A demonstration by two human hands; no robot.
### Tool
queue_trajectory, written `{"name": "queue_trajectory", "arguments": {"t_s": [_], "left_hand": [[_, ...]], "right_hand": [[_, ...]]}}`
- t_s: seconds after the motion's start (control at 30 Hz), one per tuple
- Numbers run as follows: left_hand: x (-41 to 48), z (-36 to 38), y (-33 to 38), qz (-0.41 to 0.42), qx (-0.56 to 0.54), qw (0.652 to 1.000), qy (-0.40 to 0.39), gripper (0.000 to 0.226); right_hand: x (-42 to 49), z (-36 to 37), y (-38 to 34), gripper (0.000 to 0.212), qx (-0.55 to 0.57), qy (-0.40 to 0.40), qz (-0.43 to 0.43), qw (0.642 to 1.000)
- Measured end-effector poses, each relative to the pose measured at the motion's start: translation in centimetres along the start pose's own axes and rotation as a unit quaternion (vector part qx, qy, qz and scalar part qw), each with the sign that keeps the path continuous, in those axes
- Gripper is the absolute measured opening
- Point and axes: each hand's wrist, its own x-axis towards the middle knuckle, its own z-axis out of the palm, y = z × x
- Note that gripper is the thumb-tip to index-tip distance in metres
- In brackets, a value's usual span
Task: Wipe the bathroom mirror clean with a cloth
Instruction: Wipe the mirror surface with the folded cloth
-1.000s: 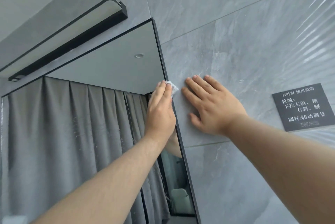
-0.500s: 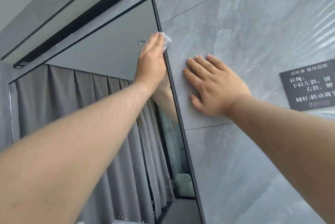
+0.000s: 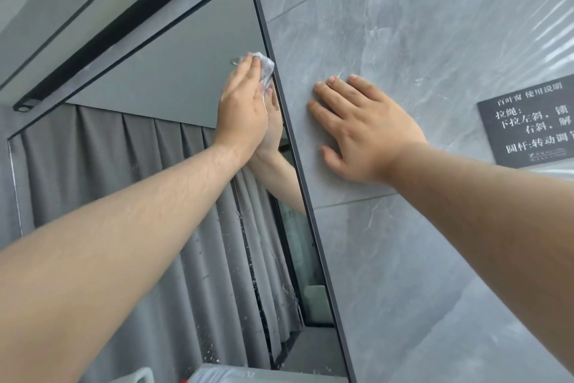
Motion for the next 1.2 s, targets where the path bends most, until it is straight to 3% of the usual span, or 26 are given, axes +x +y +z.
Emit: {"name": "queue_trajectory", "arguments": {"t_s": [0.37, 0.57, 0.7, 0.8, 1.2], "left_hand": [[-16.1, 0.2, 0.4, 0.131, 0.026, 0.991, -0.024, 0.04], [-11.4, -1.0, 1.1, 0.089, 0.077, 0.989, -0.085, 0.048], [-4.5, -0.7, 2.3, -0.034, -0.008, 0.999, 0.004, 0.053], [-3.2, -0.4, 2.8, -0.07, -0.027, 0.997, 0.012, 0.053], [-15.0, 0.7, 2.6, 0.024, -0.004, 1.0, 0.012, 0.042]], "right_hand": [[0.0, -0.1, 0.0, 0.071, -0.001, 0.0, -0.002, 1.0], [0.0, 0.1, 0.0, 0.07, 0.005, 0.013, -0.006, 1.0], [0.0, 0.0, -0.1, 0.069, 0.009, 0.017, -0.002, 1.0], [0.0, 0.0, 0.0, 0.069, 0.007, 0.015, -0.003, 1.0], [0.1, -0.1, 0.0, 0.073, -0.001, -0.012, -0.001, 1.0]]}}
